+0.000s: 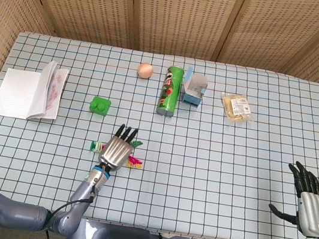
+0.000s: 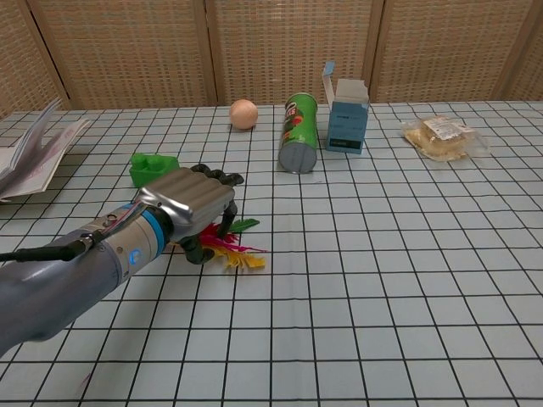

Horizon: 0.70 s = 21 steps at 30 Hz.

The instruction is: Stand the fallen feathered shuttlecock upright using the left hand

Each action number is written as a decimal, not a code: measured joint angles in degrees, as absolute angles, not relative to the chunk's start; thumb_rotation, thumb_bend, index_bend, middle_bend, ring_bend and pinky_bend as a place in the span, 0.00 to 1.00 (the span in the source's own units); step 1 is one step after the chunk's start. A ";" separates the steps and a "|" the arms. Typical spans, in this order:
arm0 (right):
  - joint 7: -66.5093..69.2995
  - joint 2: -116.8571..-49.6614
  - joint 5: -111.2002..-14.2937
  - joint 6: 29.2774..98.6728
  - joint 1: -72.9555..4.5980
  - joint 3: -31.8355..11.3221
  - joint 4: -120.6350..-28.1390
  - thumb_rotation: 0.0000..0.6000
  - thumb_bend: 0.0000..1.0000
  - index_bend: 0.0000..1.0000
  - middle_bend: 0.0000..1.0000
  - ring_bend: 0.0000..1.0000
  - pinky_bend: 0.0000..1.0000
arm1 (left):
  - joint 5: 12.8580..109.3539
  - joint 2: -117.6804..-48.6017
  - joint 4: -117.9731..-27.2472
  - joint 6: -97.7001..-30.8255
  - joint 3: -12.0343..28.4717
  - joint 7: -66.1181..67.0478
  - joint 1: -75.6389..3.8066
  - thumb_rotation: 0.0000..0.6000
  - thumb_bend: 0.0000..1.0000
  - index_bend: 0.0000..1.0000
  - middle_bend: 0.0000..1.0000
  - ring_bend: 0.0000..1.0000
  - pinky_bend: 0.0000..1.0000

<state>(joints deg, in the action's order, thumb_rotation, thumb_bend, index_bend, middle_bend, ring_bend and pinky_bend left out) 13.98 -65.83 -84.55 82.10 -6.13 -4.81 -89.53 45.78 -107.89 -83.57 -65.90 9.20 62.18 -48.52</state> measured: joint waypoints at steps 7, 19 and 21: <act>14.12 -65.87 -84.82 82.39 -6.06 -4.76 -89.57 1.00 0.04 0.03 0.00 0.00 0.00 | 46.31 -108.03 -82.93 -66.16 8.73 61.19 -48.61 1.00 0.47 0.62 0.00 0.00 0.00; 14.63 -65.60 -85.50 82.94 -5.89 -4.61 -89.90 1.00 0.04 0.03 0.00 0.00 0.00 | 46.45 -107.33 -83.45 -67.07 8.23 60.96 -48.42 1.00 0.55 0.64 0.00 0.00 0.00; 14.67 -65.54 -85.55 82.95 -5.89 -4.60 -89.94 1.00 0.04 0.03 0.00 0.00 0.00 | 46.73 -106.93 -84.04 -67.22 8.26 60.66 -48.35 1.00 0.55 0.64 0.00 0.00 0.00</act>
